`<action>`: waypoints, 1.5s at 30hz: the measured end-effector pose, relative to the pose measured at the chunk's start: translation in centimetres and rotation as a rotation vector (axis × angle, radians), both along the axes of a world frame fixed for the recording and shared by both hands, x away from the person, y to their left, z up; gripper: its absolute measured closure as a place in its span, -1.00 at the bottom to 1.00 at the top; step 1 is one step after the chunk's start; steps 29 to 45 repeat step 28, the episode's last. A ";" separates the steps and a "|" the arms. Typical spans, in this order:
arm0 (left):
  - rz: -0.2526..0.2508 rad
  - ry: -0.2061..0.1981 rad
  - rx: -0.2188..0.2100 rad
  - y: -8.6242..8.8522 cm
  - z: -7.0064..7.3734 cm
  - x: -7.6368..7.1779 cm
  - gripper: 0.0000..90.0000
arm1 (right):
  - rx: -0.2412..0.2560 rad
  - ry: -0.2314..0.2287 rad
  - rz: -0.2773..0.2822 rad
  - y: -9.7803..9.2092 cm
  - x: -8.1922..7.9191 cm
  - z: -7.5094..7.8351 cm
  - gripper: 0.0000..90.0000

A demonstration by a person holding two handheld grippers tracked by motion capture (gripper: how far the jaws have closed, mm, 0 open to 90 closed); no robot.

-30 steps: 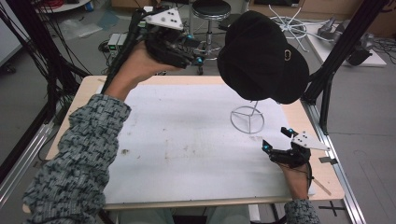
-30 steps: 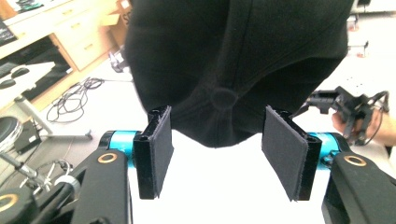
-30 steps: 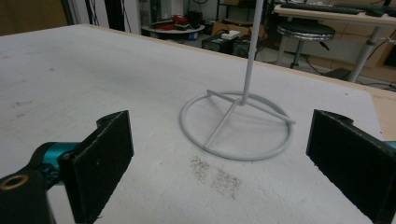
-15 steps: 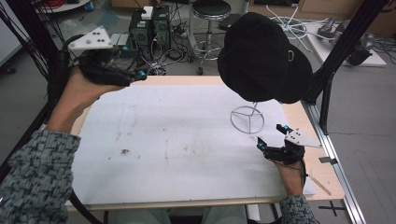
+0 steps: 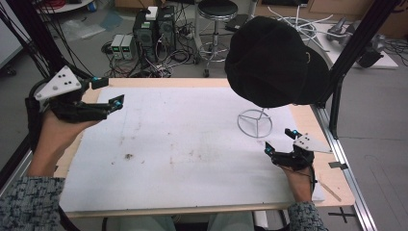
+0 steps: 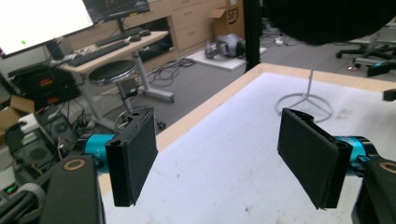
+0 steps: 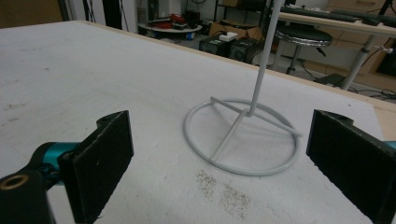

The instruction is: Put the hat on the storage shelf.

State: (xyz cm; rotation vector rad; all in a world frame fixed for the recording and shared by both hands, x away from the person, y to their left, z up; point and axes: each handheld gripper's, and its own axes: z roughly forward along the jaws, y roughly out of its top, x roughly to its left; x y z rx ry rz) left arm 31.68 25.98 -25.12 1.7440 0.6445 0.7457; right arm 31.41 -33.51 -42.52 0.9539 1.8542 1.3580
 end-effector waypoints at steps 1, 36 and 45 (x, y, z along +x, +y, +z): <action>0.015 0.001 -0.002 0.1 -0.7 -0.1 -0.38 | -0.002 0.000 0.000 0.0 0.0 0.0 -0.86; 0.251 0.168 -0.070 2.0 -16.7 -1.3 -0.42 | -0.007 0.043 0.005 0.3 0.2 -0.3 -0.86; 0.251 0.168 -0.070 2.0 -16.7 -1.3 -0.42 | -0.007 0.043 0.005 0.3 0.2 -0.3 -0.86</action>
